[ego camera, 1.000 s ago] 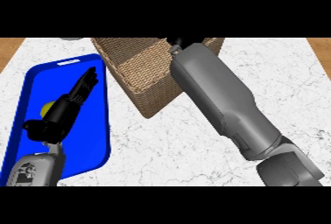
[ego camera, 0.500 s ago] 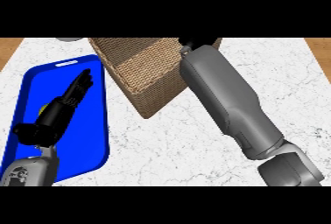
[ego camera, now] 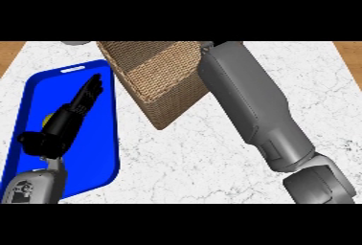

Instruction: Pick the bell pepper from the placemat and place it in the basket

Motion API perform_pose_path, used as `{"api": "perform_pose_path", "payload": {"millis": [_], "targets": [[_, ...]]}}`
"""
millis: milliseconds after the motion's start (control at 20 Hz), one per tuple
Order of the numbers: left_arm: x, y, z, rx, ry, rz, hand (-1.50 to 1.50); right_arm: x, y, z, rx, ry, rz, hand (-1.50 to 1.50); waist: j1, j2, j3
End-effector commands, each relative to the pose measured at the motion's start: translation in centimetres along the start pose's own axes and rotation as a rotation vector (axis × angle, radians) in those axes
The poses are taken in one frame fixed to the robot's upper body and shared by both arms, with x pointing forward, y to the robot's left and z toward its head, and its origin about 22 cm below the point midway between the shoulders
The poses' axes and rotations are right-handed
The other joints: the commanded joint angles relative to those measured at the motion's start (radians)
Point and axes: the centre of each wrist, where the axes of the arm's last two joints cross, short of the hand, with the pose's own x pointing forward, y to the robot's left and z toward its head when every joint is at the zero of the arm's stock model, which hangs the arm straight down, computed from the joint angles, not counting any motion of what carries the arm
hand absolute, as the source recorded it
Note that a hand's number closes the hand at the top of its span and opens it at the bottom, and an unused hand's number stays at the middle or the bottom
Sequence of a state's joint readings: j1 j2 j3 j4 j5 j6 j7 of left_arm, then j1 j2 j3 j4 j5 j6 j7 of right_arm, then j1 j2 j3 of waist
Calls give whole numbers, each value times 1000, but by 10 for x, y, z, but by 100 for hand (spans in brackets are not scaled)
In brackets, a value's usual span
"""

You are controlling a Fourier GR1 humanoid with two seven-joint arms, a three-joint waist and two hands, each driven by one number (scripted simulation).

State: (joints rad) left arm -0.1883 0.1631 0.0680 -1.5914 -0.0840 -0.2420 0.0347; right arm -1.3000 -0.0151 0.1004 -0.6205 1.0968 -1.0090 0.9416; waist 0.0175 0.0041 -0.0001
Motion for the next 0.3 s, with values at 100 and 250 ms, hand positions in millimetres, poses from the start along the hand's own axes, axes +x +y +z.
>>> {"api": "perform_pose_path", "payload": {"millis": [100, 250], "targets": [[-9, 10, 4, 24, 18, 16, 0, 8, -19, -13, -83, 121, -210, -150, -25, -9, 1], [5, 1, 8, 40, 16, 6, 0, -7, -28, -13, -66, 215, -235, -150, -29, -14, 1]]}}
